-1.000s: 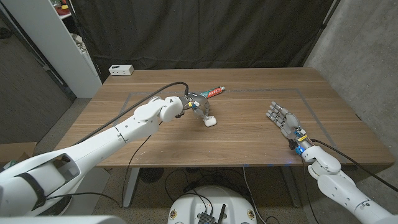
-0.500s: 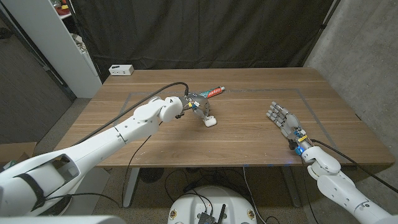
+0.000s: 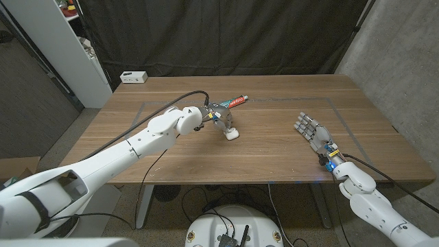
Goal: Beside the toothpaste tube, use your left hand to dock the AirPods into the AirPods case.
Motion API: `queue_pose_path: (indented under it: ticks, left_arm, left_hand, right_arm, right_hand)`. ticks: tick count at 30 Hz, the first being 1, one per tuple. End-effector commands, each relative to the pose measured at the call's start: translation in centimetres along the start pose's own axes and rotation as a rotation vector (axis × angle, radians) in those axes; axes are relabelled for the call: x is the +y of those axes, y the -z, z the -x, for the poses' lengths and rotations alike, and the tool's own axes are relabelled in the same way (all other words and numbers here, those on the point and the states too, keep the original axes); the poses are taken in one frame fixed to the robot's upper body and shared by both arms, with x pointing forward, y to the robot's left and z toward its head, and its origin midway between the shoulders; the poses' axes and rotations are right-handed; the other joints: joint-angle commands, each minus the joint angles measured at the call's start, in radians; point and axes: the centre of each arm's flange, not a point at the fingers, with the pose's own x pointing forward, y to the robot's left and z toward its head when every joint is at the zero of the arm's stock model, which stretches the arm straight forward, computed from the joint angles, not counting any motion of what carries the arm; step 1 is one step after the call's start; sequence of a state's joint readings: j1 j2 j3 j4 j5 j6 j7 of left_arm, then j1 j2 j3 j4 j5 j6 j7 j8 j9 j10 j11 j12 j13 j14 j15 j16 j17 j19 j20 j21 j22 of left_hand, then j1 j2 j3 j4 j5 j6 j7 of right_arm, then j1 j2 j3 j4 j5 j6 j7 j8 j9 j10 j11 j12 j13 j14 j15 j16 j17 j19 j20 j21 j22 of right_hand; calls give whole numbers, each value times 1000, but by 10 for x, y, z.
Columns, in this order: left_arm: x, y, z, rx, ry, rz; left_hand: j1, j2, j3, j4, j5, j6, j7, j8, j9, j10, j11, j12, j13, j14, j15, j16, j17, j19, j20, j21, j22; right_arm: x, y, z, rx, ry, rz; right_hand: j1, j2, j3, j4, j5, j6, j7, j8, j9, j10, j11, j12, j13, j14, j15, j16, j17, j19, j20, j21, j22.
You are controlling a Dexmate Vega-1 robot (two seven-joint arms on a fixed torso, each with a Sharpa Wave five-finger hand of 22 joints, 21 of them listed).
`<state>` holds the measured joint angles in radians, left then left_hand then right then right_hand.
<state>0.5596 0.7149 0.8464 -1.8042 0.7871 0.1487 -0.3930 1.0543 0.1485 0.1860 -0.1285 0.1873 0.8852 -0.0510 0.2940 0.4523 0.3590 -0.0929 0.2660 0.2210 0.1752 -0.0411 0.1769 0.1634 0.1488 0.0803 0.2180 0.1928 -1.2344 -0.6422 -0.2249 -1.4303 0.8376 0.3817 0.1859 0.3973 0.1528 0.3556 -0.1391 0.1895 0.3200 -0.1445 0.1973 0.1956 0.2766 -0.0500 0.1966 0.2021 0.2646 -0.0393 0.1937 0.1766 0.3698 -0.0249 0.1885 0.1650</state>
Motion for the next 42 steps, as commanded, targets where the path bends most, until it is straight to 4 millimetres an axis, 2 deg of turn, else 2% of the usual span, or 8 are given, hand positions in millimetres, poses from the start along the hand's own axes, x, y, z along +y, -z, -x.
queue_pose_path:
  ticks: [1,17,21,32,42]
  left_arm:
    - [3,-5,1,-4,17,-4]
    - [3,-10,4,-5,45,-10]
    - [2,-12,5,-4,51,-4]
    - [-1,-18,9,0,66,11]
    - [-4,-25,10,3,74,16]
  left_hand:
    - [-14,1,-1,7,-4,5,2,2,2,1,-1,-1,2,10,-99,-1,1,-5,0,5,2]
    - [-38,0,-10,18,-5,0,8,-10,-1,-9,5,-6,2,5,-98,-1,2,-9,-2,4,2]
    - [-42,-3,-12,17,-6,14,2,-7,-3,-1,-2,-3,2,14,-98,3,2,-6,-13,5,2]
    - [-55,-17,-19,14,-11,43,2,8,11,10,-12,1,5,47,-106,11,4,-1,-18,7,1]
    - [-74,-28,-28,15,-13,60,-3,21,27,15,-19,4,10,62,-97,13,7,2,-16,8,2]
  right_arm:
    - [-4,0,2,-4,-1,1]
    - [-8,1,3,-7,-8,-3]
    - [-9,1,3,-8,-12,-1]
    - [-11,3,3,-4,-17,-6]
    - [-13,6,4,-6,-26,-7]
  right_hand:
    - [-4,-2,2,-1,0,3,2,-1,3,1,-2,4,2,1,-93,3,4,2,5,2,5]
    - [-3,2,4,-1,1,2,-3,-1,3,0,-5,4,2,0,-95,3,4,1,8,2,5]
    - [-3,2,3,-1,1,1,-2,-2,2,-2,-6,3,2,-1,-96,3,4,0,7,2,6]
    - [-5,4,3,2,1,1,1,-1,2,-1,-5,3,2,-5,-92,2,5,-3,13,1,6]
    - [-7,4,3,3,1,1,1,-1,2,0,-4,3,2,-7,-85,2,6,-4,17,1,6]
